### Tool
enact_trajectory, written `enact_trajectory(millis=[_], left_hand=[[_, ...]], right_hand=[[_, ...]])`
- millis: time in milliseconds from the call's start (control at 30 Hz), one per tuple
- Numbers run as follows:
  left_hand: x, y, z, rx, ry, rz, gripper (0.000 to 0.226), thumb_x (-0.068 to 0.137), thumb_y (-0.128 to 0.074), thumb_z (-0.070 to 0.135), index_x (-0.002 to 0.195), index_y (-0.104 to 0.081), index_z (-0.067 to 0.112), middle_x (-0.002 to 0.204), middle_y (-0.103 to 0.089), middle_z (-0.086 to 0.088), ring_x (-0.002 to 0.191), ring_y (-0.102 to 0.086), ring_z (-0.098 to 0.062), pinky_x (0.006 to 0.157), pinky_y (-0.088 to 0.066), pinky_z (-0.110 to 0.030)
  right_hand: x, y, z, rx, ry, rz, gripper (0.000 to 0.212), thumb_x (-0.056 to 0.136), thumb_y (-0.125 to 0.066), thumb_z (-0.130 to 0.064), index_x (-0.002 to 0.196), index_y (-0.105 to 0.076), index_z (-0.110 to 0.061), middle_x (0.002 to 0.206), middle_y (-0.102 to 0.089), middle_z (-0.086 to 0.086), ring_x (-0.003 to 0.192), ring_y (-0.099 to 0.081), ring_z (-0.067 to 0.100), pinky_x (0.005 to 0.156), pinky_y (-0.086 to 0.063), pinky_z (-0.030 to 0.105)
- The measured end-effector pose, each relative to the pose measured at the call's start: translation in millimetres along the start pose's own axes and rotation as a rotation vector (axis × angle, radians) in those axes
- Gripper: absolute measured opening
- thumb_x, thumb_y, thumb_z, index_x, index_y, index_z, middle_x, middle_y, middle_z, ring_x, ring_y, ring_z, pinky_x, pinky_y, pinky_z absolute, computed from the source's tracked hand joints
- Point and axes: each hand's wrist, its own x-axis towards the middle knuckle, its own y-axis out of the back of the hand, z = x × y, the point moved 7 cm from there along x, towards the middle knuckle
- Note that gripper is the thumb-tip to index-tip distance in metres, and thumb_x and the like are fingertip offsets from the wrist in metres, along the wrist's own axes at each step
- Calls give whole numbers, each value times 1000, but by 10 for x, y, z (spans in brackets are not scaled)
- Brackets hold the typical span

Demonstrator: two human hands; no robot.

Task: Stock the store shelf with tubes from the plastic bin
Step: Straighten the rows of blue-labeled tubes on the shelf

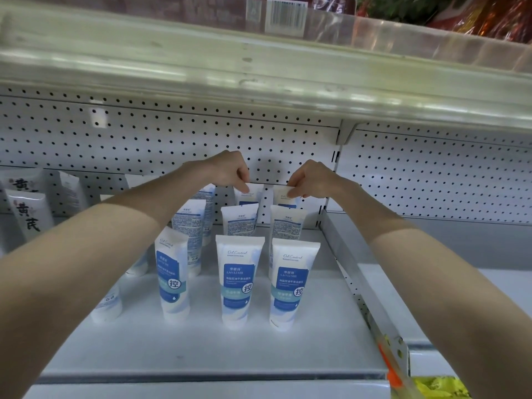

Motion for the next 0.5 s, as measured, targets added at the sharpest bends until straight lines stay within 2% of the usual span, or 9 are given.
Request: enact_trajectory(millis=[67,133,233,300,400,500], left_hand=[[-15,-3,13,-7,4,-2,21,78,-74,18,94,-72,5,95,-70,-19,74,-54,-21,75,-48,-34],[-54,15,46,-27,4,2,25,78,-74,18,100,-70,6,91,-68,-8,81,-60,-20,80,-50,-34],[-122,98,111,-66,-21,38,30,77,-75,21,104,-69,8,96,-67,-1,92,-62,-17,84,-49,-29],[-207,178,172,-80,-42,77,31,76,-76,23,103,-70,10,97,-67,0,91,-61,-14,81,-44,-23],[-375,261,281,-108,-77,72,27,77,-75,26,99,-71,11,93,-68,4,88,-62,-12,82,-45,-22],[-551,246,359,-119,-79,-36,24,76,-75,32,89,-75,12,86,-71,2,80,-63,-11,78,-48,-24]], right_hand=[[-27,3,-21,-5,10,-8,23,78,-74,-9,100,-71,-6,88,-64,6,80,-58,17,77,-53,30],[-59,26,-61,5,36,1,28,77,-75,-9,104,-69,-5,96,-64,8,83,-58,16,71,-48,23],[-110,99,-126,-3,70,44,34,76,-76,-12,109,-67,-6,112,-65,11,104,-60,22,83,-45,23],[-178,150,-179,-13,80,67,36,77,-76,-16,110,-66,-8,114,-64,11,107,-59,23,87,-48,28],[-304,244,-290,-15,109,119,35,77,-75,-19,109,-67,-9,110,-65,9,103,-61,22,85,-48,27],[-439,243,-396,15,108,82,27,76,-76,-23,99,-70,-11,91,-66,1,87,-61,16,72,-48,20]])
